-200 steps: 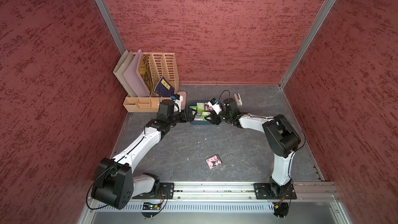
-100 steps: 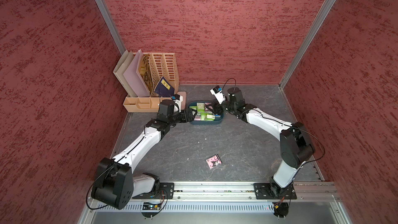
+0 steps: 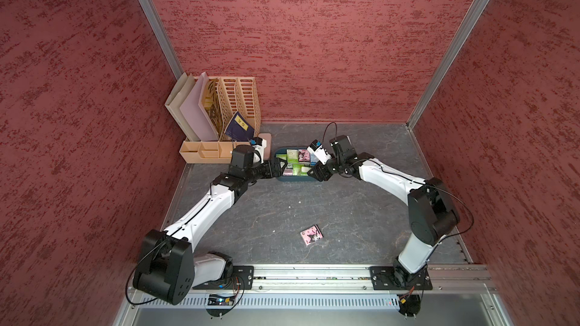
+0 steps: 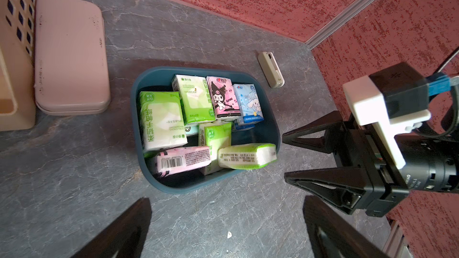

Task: Put the pocket tissues into the storage box
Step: Place the pocket tissues in the storage box.

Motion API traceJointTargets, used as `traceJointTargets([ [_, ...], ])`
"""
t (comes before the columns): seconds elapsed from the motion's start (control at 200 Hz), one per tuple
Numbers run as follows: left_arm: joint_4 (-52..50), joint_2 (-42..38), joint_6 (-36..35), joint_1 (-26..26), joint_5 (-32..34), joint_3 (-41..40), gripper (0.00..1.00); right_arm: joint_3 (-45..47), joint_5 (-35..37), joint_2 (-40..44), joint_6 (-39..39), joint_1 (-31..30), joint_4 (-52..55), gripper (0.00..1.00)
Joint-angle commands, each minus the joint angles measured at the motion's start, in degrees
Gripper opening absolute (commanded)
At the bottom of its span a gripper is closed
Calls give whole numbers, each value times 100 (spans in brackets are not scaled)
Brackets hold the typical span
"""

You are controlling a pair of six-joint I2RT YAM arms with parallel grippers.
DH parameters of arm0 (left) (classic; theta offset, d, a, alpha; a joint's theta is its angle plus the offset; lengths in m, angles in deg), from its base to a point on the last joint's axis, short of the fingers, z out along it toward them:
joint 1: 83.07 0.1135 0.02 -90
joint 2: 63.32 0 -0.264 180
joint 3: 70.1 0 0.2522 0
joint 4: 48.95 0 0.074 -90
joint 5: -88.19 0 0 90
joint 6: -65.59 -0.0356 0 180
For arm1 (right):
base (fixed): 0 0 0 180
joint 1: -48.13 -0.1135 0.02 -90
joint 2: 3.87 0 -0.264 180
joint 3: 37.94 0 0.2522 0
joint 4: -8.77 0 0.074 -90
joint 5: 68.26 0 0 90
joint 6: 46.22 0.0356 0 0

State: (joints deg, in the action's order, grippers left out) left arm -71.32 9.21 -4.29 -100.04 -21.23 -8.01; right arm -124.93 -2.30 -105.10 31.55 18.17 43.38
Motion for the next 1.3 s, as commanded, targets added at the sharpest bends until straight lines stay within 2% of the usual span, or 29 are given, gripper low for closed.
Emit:
traceJointTargets([
  [0.0,65,-28,-69,46,-50,89,100,-350,164,-202,-328,-55,352,61],
  [0.306,51,-29,-78,45,-26,62,100,-776,84,-614,-501,-133,447,58],
  [0.516,20,-20,-105,58,-5,75,100,-965,71,-854,-537,-202,544,51],
  [0.546,30,-19,-101,56,-5,62,100,-965,82,-854,-533,-199,533,42],
  [0.601,26,-11,-105,62,-9,67,100,-969,153,-861,-505,-199,503,17],
  [0.661,42,-4,-104,62,-14,62,100,-993,300,-822,-481,-204,499,0],
  [1.072,61,-29,-121,87,-27,91,100,-1623,1164,-693,-825,-90,1390,0],
  [1.297,63,-54,-140,115,-53,93,100,-1895,1217,-861,-1128,-45,1894,0],
])
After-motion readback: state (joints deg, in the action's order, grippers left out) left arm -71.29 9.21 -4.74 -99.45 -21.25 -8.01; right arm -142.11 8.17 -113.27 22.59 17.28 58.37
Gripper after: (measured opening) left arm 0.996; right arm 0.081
